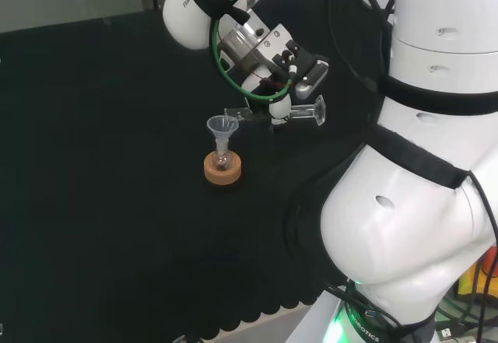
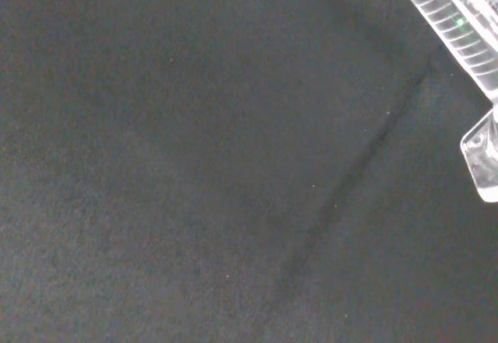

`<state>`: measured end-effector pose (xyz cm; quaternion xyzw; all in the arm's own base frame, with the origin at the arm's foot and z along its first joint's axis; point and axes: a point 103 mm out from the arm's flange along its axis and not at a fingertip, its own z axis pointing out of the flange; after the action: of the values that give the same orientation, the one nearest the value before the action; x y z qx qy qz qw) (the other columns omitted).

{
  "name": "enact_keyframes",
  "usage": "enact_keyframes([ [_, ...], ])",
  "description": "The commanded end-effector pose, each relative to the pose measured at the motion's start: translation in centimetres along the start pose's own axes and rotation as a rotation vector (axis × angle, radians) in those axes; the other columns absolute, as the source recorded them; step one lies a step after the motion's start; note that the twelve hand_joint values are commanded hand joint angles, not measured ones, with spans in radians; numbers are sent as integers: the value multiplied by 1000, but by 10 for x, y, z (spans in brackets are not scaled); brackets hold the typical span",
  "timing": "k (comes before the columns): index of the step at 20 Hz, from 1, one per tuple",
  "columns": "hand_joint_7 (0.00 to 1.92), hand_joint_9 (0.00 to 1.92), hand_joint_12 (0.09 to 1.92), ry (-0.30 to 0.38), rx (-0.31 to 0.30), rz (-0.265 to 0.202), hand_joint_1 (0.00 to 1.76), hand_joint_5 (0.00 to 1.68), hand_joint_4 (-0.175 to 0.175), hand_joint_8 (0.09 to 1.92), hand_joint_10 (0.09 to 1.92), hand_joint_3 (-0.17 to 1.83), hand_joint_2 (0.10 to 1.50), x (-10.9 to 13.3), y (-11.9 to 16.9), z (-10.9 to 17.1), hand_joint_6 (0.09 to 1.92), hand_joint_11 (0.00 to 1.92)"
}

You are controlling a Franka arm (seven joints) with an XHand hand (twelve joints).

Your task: Pour the water from the graduated cylinder into the round-bottom flask.

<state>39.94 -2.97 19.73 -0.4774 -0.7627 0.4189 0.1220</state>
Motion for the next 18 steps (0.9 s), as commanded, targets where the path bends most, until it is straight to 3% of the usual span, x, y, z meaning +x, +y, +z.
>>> enact_keyframes([
  [1,1237,1437,727,-3,13,5,1128,933,-141,349,87,0,1146,-1,-1,-1,1087,1301],
  [7,1237,1437,726,-27,25,19,1128,933,-140,348,87,0,1146,-2,-2,-2,1087,1301],
  [9,1237,1437,725,-27,42,47,1128,933,-140,347,87,0,1146,0,-2,-4,1087,1301],
  [13,1238,1437,725,-36,38,39,1128,933,-140,347,87,0,1146,-1,-3,-7,1087,1302],
  [18,1238,1436,724,-97,46,37,1128,933,-139,346,87,0,1146,2,-4,-9,1087,1301],
])
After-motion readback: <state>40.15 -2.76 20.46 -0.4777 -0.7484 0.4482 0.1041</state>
